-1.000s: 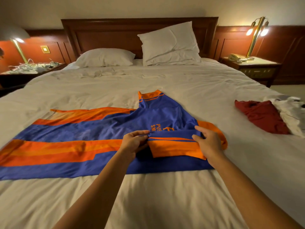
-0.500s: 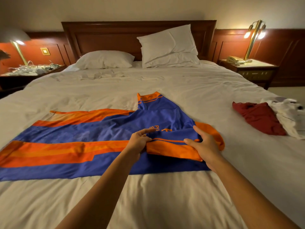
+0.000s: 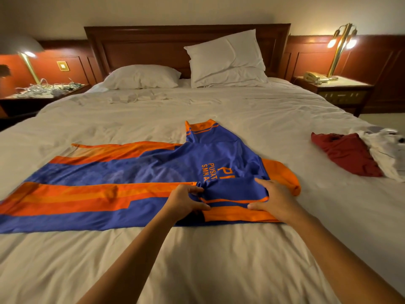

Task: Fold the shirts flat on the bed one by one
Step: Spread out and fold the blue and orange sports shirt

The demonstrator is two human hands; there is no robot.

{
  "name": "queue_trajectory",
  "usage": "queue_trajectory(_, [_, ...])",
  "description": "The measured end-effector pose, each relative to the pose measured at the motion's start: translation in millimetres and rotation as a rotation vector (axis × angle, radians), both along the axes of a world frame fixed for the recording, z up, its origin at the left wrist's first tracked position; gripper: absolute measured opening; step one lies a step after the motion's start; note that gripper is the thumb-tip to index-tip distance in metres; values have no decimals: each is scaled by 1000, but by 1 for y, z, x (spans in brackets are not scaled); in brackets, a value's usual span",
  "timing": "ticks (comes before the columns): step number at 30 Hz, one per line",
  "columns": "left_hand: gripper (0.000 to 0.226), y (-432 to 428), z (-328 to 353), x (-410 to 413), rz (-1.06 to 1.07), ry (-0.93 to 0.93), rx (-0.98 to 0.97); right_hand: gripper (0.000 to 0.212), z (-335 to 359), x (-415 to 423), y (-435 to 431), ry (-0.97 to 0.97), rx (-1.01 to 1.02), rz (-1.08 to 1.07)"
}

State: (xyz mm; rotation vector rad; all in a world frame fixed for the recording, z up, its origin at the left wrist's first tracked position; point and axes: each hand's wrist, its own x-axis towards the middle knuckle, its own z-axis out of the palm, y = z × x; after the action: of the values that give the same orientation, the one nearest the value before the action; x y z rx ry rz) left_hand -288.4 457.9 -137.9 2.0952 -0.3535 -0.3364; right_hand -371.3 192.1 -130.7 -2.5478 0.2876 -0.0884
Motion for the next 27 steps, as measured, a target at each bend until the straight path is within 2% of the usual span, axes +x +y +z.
queue_trajectory(1, [69,1,1,0,-20,-50,66,93,0,-1,0,33,-85,-25])
queue_trajectory(4, [71,-2,1,-2,7,-437,362,75,3,2,9,-7,-433,-140])
queue_trajectory(6, [73,-9,-2,-4,-50,-617,454,62,1,11,25,-105,-437,-96])
queue_trajectory(7, [76,-13,-6,-5,-127,-638,516,58,-1,16,34,-108,-402,-39])
queue_trajectory(10, [90,-17,-24,-3,-285,-490,698,59,-24,24,52,36,-375,74])
queue_trajectory(12, [98,-10,-32,2,-294,-427,711,63,-39,23,49,90,-382,75])
queue_trajectory(15, [106,10,-36,10,-312,-453,714,71,-48,23,37,120,-392,81])
queue_trajectory(17, [103,35,-37,16,-298,-494,737,75,-51,20,28,128,-414,73])
queue_trajectory(20, [91,87,-34,27,-256,-481,780,77,-54,12,15,127,-461,24])
queue_trajectory(24, [103,187,-29,43,-141,-392,863,71,-52,3,11,143,-512,-88])
queue_trajectory(27, [88,282,-29,48,-105,-349,1061,70,-47,-2,18,139,-572,-226])
